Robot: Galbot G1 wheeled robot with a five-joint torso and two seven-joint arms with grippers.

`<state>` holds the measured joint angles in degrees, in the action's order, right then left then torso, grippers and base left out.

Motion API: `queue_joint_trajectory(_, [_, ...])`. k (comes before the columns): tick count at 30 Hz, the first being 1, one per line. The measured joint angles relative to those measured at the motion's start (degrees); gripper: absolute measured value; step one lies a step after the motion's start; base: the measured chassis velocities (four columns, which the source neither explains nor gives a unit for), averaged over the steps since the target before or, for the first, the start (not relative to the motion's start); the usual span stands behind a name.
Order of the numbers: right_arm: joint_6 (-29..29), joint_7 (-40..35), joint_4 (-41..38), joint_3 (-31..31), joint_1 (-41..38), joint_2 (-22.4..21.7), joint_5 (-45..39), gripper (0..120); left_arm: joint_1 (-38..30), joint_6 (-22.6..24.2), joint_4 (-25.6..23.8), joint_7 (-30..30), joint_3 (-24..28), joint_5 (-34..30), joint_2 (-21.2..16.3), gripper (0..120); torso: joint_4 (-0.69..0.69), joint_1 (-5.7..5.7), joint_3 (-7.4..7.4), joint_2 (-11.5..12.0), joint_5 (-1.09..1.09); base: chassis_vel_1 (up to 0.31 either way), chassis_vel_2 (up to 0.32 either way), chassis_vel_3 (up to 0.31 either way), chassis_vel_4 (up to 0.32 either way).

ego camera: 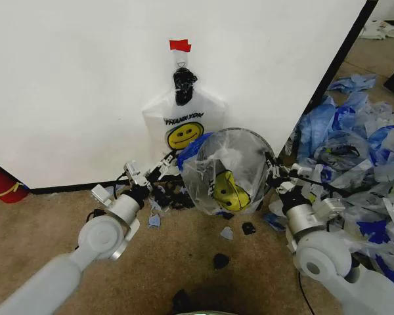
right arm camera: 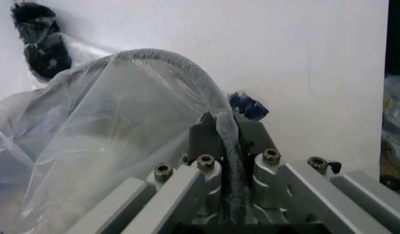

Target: Pick up the garbage bag from the wall and place it over the trash bin.

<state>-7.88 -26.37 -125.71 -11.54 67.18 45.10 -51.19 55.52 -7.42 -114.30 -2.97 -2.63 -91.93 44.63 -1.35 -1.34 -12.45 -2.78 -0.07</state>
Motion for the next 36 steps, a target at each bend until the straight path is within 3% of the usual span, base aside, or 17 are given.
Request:
queue_joint_trajectory(8, [0.39, -0.27, 0.47, 0.13, 0.22, 0.51, 0.22, 1, 0.53, 0.16, -0.17, 3.26, 0.42, -1.22, 0.69, 100, 0.0, 0.0, 0.0, 0.0, 0.02, 0.0, 0.0, 0.0, 0.0])
queue_joint_trajectory(27, [1.04, -0.74, 1.29, 0.54, -0.77, 0.49, -0.2, 1, -1.93, -0.01, 1.34, 4.29, 3.32, -2.38, 3.31, 98, 0.0, 0.0, 0.0, 0.0, 0.01, 0.0, 0.0, 0.0, 0.0])
queue_joint_trajectory(36, [1.38, -0.82, 1.58, 1.12, -1.92, 0.78, -1.18, 1, -3.08, -0.45, 1.74, 4.31, 4.2, -3.66, 3.84, 65, 0.0, 0.0, 0.0, 0.0, 0.01, 0.0, 0.0, 0.0, 0.0])
